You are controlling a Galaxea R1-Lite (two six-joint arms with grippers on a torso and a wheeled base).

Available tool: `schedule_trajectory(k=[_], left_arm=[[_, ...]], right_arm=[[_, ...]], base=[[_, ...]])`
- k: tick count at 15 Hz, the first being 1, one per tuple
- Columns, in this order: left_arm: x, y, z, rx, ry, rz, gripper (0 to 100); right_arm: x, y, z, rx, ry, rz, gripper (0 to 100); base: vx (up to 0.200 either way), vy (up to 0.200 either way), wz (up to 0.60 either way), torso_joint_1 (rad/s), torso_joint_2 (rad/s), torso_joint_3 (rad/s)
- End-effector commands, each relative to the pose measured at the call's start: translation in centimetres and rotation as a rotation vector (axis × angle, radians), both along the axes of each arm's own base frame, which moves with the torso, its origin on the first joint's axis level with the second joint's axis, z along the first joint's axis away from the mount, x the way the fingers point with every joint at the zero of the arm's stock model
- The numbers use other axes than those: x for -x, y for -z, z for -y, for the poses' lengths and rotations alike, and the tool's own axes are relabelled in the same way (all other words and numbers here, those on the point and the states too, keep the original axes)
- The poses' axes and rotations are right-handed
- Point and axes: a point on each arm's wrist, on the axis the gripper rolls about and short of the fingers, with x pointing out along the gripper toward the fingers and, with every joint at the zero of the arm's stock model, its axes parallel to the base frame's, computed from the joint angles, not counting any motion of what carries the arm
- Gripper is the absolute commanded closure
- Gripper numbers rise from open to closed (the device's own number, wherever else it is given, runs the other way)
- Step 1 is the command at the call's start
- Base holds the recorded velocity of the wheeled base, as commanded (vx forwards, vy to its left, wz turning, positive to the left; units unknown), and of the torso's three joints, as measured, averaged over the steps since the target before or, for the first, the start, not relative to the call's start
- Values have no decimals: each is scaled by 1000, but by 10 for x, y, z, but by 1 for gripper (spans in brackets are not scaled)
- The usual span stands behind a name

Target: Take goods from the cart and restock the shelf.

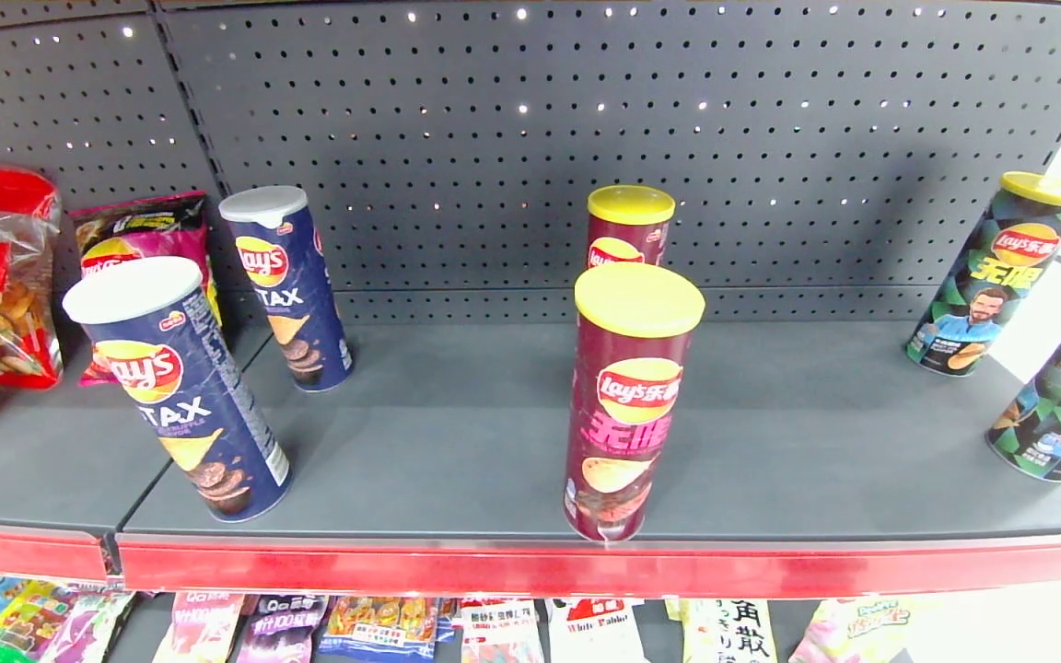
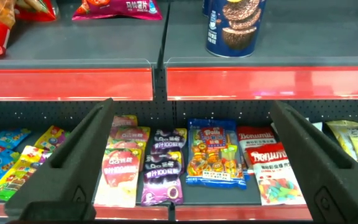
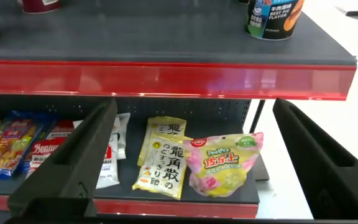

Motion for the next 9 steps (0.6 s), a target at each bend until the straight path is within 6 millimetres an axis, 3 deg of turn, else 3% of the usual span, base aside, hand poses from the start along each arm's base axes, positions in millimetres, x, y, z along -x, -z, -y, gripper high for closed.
schedule_trajectory(k=[1, 9], left_arm=[[0, 0, 0, -3, -5, 2, 0], [0, 0, 0, -7, -6, 5, 0]], right_arm=[[0, 0, 0, -1, -1, -1, 0], [0, 0, 0, -1, 1, -1, 0]], base=[[0, 0, 0, 0, 0, 0], [0, 0, 0, 0, 0, 0]])
